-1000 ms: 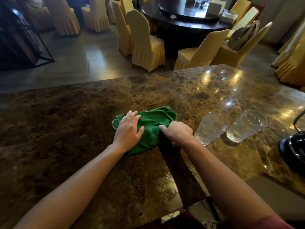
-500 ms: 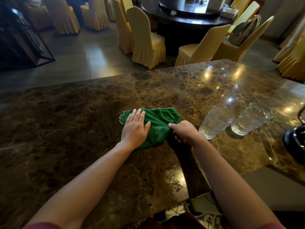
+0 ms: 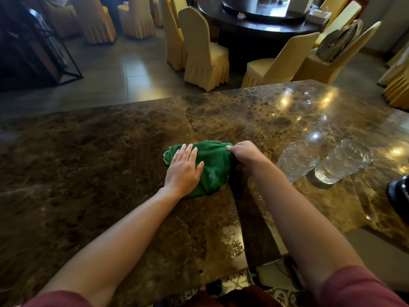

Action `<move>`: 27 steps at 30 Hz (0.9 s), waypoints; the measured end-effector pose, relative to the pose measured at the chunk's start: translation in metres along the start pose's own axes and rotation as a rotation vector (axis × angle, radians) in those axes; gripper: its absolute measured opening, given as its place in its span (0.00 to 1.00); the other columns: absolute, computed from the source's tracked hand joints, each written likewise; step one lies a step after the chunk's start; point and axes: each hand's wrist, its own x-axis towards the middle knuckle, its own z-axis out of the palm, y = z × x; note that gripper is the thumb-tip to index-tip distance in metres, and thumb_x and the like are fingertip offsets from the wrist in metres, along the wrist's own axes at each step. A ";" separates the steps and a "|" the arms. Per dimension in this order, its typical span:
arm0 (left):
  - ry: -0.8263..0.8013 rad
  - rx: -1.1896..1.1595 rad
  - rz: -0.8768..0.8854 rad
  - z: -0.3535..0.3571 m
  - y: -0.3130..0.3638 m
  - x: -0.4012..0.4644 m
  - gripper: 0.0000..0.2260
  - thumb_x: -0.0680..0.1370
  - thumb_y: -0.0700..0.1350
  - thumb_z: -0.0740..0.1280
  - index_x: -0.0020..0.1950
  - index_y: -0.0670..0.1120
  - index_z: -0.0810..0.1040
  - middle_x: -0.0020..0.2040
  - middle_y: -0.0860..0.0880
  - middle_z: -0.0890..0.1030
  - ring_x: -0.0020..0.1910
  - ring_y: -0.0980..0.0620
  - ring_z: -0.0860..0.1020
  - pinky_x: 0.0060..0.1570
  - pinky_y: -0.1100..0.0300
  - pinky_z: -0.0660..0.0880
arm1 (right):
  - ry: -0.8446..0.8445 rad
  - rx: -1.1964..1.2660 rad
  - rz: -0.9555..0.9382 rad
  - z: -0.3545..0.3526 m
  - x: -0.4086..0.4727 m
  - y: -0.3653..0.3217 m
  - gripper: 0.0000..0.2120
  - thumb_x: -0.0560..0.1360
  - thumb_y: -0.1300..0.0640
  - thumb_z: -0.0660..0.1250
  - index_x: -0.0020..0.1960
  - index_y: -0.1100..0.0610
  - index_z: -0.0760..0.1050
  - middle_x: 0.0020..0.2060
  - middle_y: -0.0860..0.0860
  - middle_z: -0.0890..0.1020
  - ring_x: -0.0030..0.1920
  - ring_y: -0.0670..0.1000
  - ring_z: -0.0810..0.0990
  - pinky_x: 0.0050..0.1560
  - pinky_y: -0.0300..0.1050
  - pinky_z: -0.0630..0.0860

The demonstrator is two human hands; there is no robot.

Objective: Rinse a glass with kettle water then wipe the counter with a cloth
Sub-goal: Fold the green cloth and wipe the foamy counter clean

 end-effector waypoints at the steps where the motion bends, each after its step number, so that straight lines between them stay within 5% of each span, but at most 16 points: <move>1: -0.002 -0.001 -0.006 0.000 0.000 -0.001 0.28 0.86 0.56 0.53 0.82 0.42 0.60 0.83 0.43 0.59 0.83 0.46 0.52 0.81 0.52 0.46 | 0.000 0.037 0.010 -0.005 0.003 0.005 0.16 0.81 0.51 0.71 0.57 0.64 0.84 0.52 0.61 0.86 0.49 0.58 0.85 0.57 0.57 0.83; 4: -0.004 0.003 -0.003 0.000 0.001 0.000 0.28 0.86 0.56 0.53 0.82 0.42 0.60 0.83 0.43 0.59 0.83 0.46 0.52 0.81 0.52 0.46 | 0.152 -0.303 -0.036 -0.011 -0.001 0.018 0.16 0.79 0.46 0.70 0.54 0.58 0.84 0.54 0.59 0.86 0.55 0.60 0.85 0.59 0.57 0.82; 6: -0.003 0.018 -0.008 0.000 0.000 -0.001 0.28 0.86 0.56 0.53 0.82 0.42 0.60 0.83 0.43 0.59 0.83 0.46 0.52 0.81 0.52 0.46 | 0.287 -0.553 -0.133 0.001 -0.008 0.017 0.21 0.79 0.44 0.68 0.64 0.57 0.80 0.64 0.58 0.81 0.63 0.61 0.80 0.64 0.56 0.78; 9: 0.017 0.049 -0.025 -0.003 0.000 -0.002 0.28 0.86 0.56 0.54 0.82 0.42 0.60 0.83 0.42 0.59 0.83 0.46 0.52 0.81 0.51 0.47 | 0.431 -0.572 -0.357 0.024 -0.021 0.010 0.29 0.80 0.46 0.65 0.77 0.58 0.68 0.76 0.60 0.70 0.75 0.63 0.69 0.71 0.60 0.68; 13: 0.036 0.066 -0.048 -0.007 0.010 -0.007 0.28 0.86 0.56 0.54 0.82 0.42 0.60 0.83 0.43 0.58 0.83 0.46 0.51 0.81 0.50 0.46 | 0.277 -0.678 -0.479 0.060 -0.029 0.021 0.34 0.83 0.41 0.57 0.83 0.59 0.60 0.83 0.60 0.58 0.84 0.60 0.54 0.82 0.60 0.51; 18: -0.116 0.176 -0.063 -0.004 0.003 -0.018 0.36 0.83 0.65 0.45 0.84 0.44 0.50 0.85 0.47 0.49 0.84 0.50 0.43 0.81 0.52 0.40 | 0.196 -0.782 -0.432 0.050 -0.014 0.042 0.40 0.82 0.33 0.48 0.85 0.57 0.54 0.85 0.57 0.53 0.85 0.55 0.46 0.83 0.59 0.40; 23: -0.223 0.197 -0.081 -0.025 0.005 -0.018 0.36 0.83 0.66 0.45 0.84 0.45 0.47 0.85 0.47 0.46 0.83 0.49 0.41 0.81 0.51 0.39 | 0.185 -0.764 -0.334 0.039 -0.023 0.035 0.42 0.82 0.32 0.48 0.85 0.59 0.52 0.85 0.58 0.51 0.85 0.57 0.45 0.83 0.60 0.40; 27: 0.019 0.258 0.000 -0.066 -0.001 -0.017 0.30 0.84 0.60 0.54 0.82 0.44 0.60 0.83 0.42 0.57 0.83 0.42 0.51 0.80 0.42 0.49 | 0.228 -0.665 -0.498 0.028 -0.058 -0.010 0.34 0.82 0.41 0.61 0.81 0.60 0.62 0.83 0.61 0.59 0.83 0.61 0.56 0.81 0.61 0.57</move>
